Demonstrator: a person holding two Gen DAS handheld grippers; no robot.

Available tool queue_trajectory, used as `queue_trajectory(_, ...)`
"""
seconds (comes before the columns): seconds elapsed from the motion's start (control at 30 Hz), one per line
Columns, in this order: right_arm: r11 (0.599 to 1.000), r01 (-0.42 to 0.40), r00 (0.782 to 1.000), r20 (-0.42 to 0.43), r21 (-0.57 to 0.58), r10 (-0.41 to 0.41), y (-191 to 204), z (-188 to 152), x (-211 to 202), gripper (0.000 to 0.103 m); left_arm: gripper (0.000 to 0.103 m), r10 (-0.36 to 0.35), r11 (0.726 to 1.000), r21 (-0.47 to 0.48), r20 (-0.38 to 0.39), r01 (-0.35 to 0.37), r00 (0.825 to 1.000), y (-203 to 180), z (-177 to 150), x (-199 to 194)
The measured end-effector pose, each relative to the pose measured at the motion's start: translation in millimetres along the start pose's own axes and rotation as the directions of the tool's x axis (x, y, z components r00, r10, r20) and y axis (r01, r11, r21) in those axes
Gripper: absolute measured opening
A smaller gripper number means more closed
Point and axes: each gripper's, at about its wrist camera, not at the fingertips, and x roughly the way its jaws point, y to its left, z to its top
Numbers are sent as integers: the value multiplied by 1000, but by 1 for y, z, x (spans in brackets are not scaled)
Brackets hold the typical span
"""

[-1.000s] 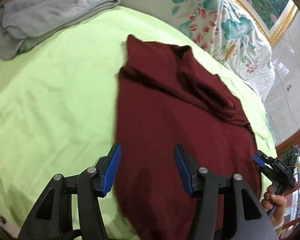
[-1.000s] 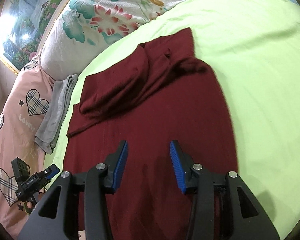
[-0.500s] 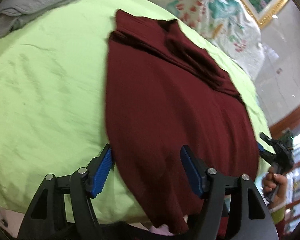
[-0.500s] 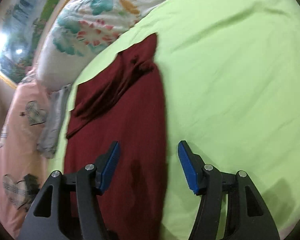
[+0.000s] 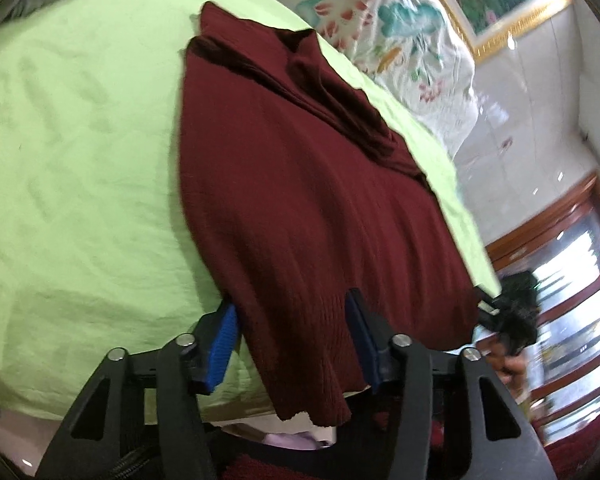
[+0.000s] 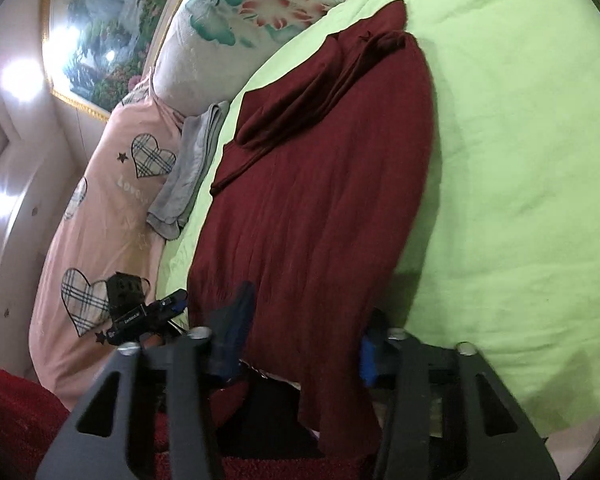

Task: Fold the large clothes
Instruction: 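Grasp the sweater hem with both grippers and lift it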

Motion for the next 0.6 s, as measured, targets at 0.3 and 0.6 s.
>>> queue_trajectory(0.3, 999, 0, 994, 107, 32, -4, -9, 6, -21, 5, 11, 47, 997, 56, 60, -51, 997, -6, 0, -13)
queue_trajectory(0.6, 998, -27, 999, 45, 61, 24, -19, 0, -8, 8, 24, -8, 1000, -17, -31, 8, 999, 17, 5, -1)
